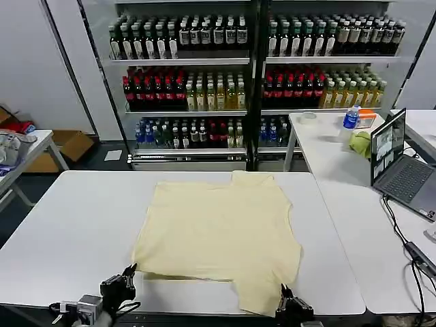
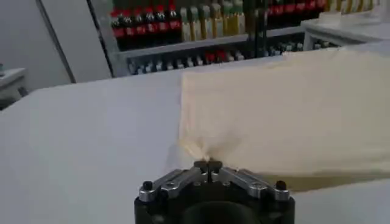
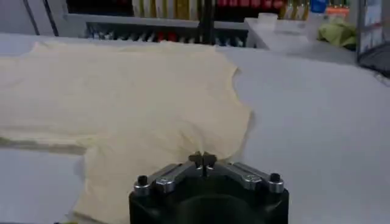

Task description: Fold and organize the clothes.

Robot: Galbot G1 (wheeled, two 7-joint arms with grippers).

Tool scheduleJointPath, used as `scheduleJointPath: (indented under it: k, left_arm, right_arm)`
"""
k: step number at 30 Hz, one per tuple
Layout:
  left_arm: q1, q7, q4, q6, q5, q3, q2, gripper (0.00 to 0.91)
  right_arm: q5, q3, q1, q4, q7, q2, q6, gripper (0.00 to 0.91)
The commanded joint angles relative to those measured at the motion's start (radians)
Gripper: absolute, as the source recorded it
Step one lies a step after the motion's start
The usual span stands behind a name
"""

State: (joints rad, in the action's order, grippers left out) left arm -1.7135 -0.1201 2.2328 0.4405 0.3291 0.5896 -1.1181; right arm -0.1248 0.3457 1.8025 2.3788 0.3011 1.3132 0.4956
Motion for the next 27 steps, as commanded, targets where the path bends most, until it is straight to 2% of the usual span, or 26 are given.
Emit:
scheduleJointPath:
  k: [1,10,18,27]
  left_arm:
    - [-0.054,-0.001,0.097,-0.002,-0.008,0.024,0.0,0.01]
    - [-0.022,0.008,0.087,-0.016,-0.035,0.02,0.013,0.01]
    - [0.061,0.031,-0.001,-0.045,-0.071,-0.011,0.043,0.01]
    - [0.156,0.044,-0.094,-0.052,-0.086,-0.052,0.06,0.01]
  right_arm:
    - [-0.025,0.07,0.018,0.088,-0.008,-0.049,-0.012,0.0]
    - [-0.057,0.072,-0.099,0.034,-0.009,-0.104,-0.023,0.0]
    - [-0.084,0.039,-0.233,-0.043,-0.011,-0.185,-0.022,0.0]
    - [-0.108,-0.006,-0.393,-0.145,-0.011,-0.235,-0.022,0.0]
